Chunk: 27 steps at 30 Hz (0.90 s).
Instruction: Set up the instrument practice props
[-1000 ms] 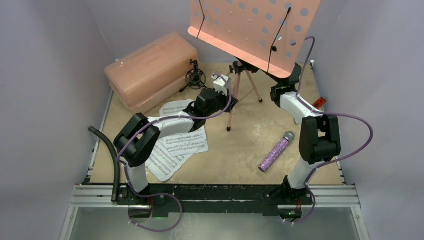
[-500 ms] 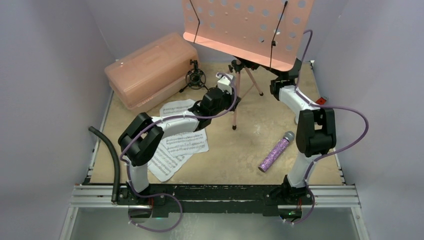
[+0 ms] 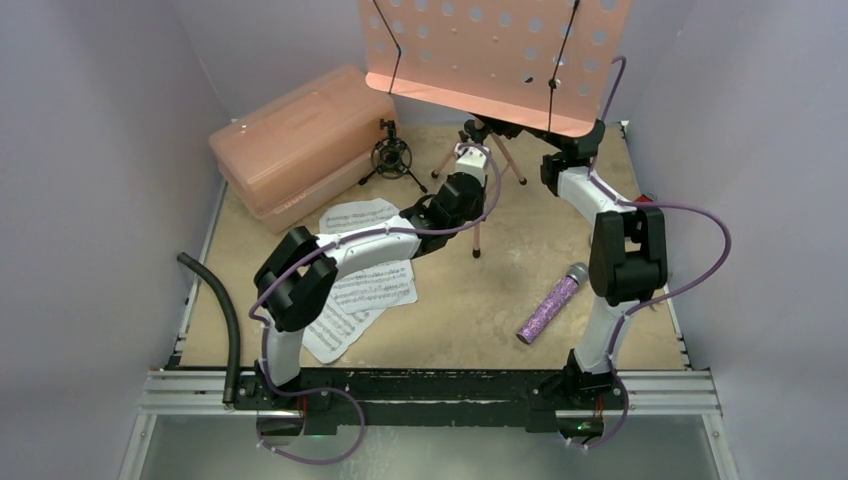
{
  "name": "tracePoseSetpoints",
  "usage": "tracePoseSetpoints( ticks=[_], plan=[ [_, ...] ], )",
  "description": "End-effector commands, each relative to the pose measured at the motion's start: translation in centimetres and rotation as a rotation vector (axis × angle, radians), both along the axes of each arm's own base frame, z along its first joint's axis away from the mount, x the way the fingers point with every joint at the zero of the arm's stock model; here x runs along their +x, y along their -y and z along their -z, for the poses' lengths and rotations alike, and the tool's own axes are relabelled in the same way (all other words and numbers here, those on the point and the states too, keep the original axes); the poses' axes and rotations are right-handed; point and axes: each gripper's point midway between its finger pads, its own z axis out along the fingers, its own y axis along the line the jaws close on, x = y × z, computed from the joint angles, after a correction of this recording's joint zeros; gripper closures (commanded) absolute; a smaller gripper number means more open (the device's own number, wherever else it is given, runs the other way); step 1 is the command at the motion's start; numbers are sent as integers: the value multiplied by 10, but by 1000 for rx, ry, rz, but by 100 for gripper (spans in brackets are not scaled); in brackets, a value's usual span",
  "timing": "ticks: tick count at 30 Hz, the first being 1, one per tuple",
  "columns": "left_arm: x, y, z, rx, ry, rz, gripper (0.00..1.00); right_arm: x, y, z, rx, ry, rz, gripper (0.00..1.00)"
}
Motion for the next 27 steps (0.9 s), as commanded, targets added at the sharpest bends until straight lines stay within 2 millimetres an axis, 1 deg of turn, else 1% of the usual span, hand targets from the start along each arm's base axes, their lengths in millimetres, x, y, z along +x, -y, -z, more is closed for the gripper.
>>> tracePoseSetpoints(
  ticks=[1, 5, 8, 11, 14, 19, 20, 23, 24, 25, 27],
  plan=[
    [-21, 28, -26, 20, 42, 48, 100, -9, 3, -24, 58, -29, -25, 100],
    [-24, 33, -25, 67, 53, 47, 100, -13, 13, -22, 54, -43, -21, 100],
    [-30, 43, -30, 81, 75, 80, 100, -15, 18, -17, 43, -62, -23, 100],
    [-36, 53, -35, 103, 92, 106, 100, -17, 23, -10, 28, -81, -28, 100],
    [-46, 63, -37, 128, 114, 135, 100, -18, 27, 1, 11, -109, -31, 100],
    [-51, 69, -37, 118, 113, 166, 100, -20, 31, 13, -10, -138, -37, 100],
    [-52, 68, -39, 122, 118, 167, 97, -19, 31, 15, -12, -146, -36, 100],
    [-54, 62, -49, 120, 143, 176, 71, -20, 31, 18, -23, -150, -40, 100],
    [-54, 59, -54, 120, 156, 178, 59, -20, 31, 19, -28, -152, -42, 100],
    [-55, 55, -57, 120, 167, 178, 50, -20, 31, 20, -31, -151, -45, 100],
    [-55, 45, -67, 111, 188, 185, 37, -21, 31, 19, -35, -147, -47, 100]
  ],
)
